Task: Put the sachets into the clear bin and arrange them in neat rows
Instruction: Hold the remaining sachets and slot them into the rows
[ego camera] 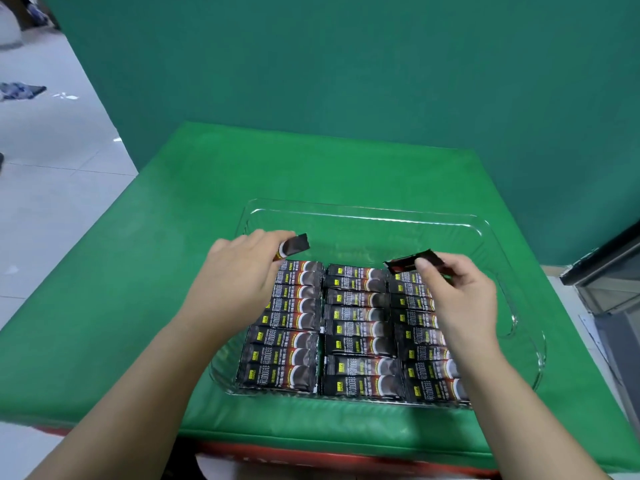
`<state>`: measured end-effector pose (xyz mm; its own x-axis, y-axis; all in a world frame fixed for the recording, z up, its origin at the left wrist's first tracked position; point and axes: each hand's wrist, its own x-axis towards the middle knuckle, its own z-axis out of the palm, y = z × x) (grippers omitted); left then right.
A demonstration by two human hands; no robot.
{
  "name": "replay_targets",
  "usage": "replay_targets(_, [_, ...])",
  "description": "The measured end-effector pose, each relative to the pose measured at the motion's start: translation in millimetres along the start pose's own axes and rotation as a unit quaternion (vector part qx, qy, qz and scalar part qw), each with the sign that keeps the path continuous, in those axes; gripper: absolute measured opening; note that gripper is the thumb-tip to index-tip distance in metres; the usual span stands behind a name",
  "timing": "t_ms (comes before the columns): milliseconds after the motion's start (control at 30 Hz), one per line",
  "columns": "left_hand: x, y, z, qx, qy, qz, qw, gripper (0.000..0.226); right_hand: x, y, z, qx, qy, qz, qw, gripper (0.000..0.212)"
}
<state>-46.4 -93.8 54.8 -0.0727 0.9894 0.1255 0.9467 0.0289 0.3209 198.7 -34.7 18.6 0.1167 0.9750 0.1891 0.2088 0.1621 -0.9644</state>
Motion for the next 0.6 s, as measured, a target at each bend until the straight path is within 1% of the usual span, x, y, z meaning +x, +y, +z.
replay_targets(100, [0.8, -2.0, 1.9, 0.002, 0.0, 0.005, 1.0, 0.043, 0.4, -6.9, 6.3, 0.01, 0.001, 0.015, 1.0, 0.011])
replay_targets(200, [0.7, -3.3, 1.7, -0.009, 0.002, 0.005, 1.0, 0.043, -1.5, -8.0, 14.3, 0.061, -0.034, 0.048, 0.996, 0.017])
replay_targets(233, [0.4, -3.1, 1.0, -0.015, 0.001, 0.004, 1.0, 0.042, -2.5, -4.8, 15.8, 0.051, -0.043, 0.052, 0.996, 0.018])
replay_targets(267, [0.0, -3.4, 0.6, -0.021, 0.002, 0.004, 1.0, 0.042, -3.4, -0.5, 17.0, 0.019, -0.054, 0.047, 0.997, 0.02])
replay_targets(333, [-0.3, -3.9, 0.0, -0.036, 0.008, 0.005, 0.999, 0.041, -3.1, 11.6, 17.2, -0.099, -0.102, 0.042, 0.989, 0.021])
replay_targets(433, [-0.8, -5.1, 0.0, -0.058, 0.015, 0.002, 0.998, 0.039, -2.5, 26.0, 16.8, -0.271, -0.174, 0.041, 0.946, 0.023])
replay_targets(500, [-0.3, -5.5, 0.0, -0.068, 0.019, 0.003, 0.997, 0.038, -2.9, 29.1, 15.0, -0.326, -0.192, 0.016, 0.925, 0.026])
replay_targets(600, [0.4, -6.0, 0.3, -0.076, 0.018, -0.001, 0.997, 0.037, 0.3, 27.7, 15.3, -0.347, -0.219, 0.005, 0.912, 0.036])
